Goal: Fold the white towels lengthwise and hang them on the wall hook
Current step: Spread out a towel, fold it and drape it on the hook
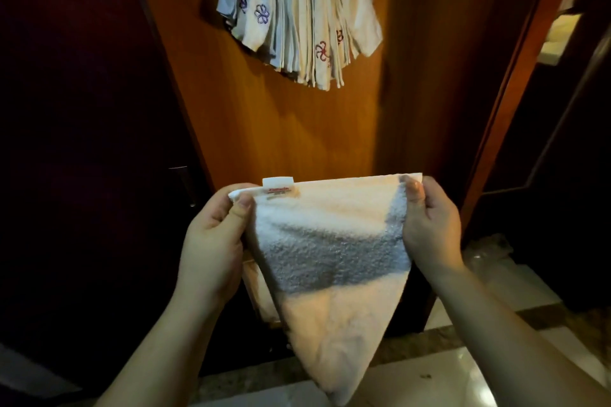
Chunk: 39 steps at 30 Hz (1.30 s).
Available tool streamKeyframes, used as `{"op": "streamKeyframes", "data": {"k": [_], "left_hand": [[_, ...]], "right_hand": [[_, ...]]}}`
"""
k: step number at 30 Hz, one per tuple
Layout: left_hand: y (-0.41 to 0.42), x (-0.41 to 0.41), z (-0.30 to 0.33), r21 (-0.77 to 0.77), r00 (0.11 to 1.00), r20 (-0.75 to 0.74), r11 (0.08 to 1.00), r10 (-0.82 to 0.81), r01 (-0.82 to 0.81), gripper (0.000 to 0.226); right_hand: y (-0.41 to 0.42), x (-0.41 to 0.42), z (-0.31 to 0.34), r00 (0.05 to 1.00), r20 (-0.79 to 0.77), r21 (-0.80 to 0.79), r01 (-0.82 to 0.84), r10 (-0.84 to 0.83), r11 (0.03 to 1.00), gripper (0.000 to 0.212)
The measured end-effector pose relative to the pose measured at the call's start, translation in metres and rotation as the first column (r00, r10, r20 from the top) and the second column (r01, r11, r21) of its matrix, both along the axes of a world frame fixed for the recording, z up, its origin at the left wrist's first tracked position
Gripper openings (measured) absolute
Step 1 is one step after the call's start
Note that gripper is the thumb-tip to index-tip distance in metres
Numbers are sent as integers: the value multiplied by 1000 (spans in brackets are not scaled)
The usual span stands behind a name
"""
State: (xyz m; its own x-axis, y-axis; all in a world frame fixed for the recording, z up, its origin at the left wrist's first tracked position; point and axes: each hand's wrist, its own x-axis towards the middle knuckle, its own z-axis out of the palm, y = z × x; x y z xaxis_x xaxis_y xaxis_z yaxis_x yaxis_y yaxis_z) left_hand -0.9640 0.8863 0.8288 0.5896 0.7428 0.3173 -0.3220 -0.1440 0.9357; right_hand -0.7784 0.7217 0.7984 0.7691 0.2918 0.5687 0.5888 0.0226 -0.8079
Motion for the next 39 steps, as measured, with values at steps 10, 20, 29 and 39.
{"op": "streamKeyframes", "data": {"k": [10, 20, 29, 39], "left_hand": [[10, 4, -1, -180, 990, -98, 980, -99, 80, 20], [20, 6, -16, -320, 969, -215, 946, -123, 49, 27], [-42, 15, -43, -388, 977, -182, 905, 108, -173, 28], [-86, 17, -38, -228, 985, -162, 969, 59, -96, 24]], "right_hand": [[-14, 24, -13, 358, -668, 268, -702, 652, 660, 88], [1, 15, -30, 394, -712, 328, -546, 581, 771, 72], [12, -57, -25, 723, -681, -64, -213, 113, 975, 38], [20, -90, -20, 828, -526, -145, -311, 193, 939, 16]]}}
